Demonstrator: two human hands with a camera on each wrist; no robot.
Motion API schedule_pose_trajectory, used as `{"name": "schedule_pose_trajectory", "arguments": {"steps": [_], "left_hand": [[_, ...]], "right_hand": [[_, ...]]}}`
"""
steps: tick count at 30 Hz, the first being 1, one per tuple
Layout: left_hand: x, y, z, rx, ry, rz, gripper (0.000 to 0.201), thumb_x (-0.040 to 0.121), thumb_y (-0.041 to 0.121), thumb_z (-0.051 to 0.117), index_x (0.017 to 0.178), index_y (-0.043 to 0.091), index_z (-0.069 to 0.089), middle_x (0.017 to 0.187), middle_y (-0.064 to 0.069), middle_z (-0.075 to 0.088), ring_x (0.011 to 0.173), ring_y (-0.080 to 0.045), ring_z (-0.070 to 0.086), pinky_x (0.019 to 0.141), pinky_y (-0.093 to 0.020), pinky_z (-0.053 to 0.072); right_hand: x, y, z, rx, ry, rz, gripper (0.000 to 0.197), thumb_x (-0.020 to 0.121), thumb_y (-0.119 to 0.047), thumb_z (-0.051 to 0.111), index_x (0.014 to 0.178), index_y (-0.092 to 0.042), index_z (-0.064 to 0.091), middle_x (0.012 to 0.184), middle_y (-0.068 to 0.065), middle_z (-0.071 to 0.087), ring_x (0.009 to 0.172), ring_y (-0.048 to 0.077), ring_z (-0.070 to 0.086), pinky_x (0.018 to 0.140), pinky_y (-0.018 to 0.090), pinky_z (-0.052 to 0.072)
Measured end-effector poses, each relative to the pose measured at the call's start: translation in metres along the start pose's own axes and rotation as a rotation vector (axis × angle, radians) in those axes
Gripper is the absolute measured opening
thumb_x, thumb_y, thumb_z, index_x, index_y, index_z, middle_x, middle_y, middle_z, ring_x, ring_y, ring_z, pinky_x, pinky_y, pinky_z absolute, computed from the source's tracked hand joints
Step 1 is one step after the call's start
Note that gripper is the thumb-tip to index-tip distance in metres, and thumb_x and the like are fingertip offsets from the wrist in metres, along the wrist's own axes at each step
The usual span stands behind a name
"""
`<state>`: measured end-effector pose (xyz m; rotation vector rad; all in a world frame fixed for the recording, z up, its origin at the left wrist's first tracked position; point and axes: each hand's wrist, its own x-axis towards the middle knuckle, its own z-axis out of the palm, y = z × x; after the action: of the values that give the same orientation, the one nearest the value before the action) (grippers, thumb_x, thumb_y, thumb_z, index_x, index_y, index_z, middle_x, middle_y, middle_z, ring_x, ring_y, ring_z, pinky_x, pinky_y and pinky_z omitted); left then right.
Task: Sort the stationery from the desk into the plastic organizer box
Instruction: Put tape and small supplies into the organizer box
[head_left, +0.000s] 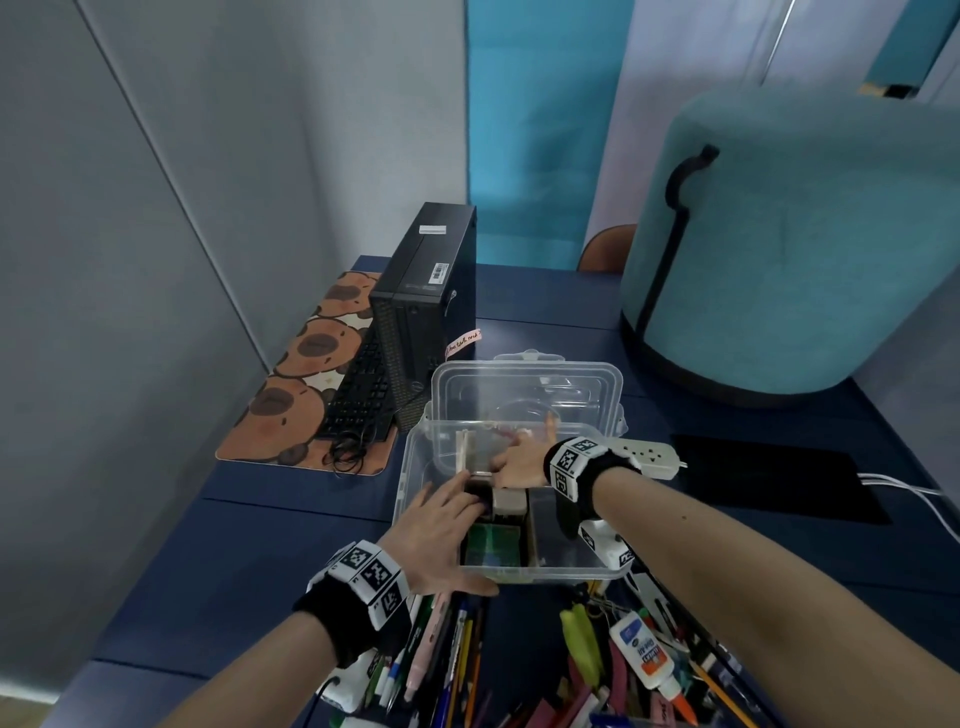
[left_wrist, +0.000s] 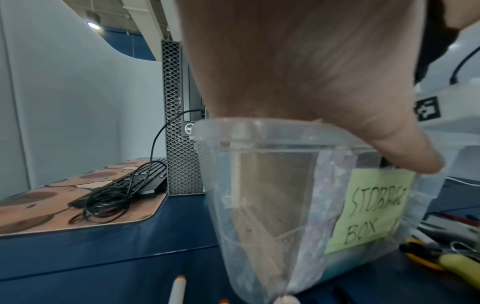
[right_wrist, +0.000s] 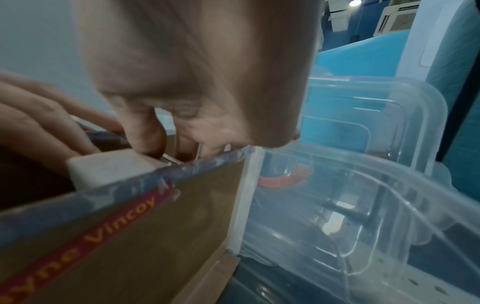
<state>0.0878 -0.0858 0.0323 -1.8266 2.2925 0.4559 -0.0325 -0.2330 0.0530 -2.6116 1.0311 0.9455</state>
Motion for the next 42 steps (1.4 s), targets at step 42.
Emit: {"name": "schedule_pose_trajectory", "arguments": {"steps": [42], "left_hand": [[-0.015,0.006,0.004,0.138,0.049,0.025,0.111,0.067,0.089,0.029,0.152,0.020,0.013,0.161,0.000,0.007,0.147,-0.021,-0.011,0.119,-0.050,-0.003]], "right_hand": [[-0.062,-0.016,0.035,0.319,0.533,0.012,0.054,0.101,-0.050,0.016,0.144,-0.026,0.038,0.157,-0.005,0.025,0.145,0.019,0.022,0.110,0.065,-0.014]]}}
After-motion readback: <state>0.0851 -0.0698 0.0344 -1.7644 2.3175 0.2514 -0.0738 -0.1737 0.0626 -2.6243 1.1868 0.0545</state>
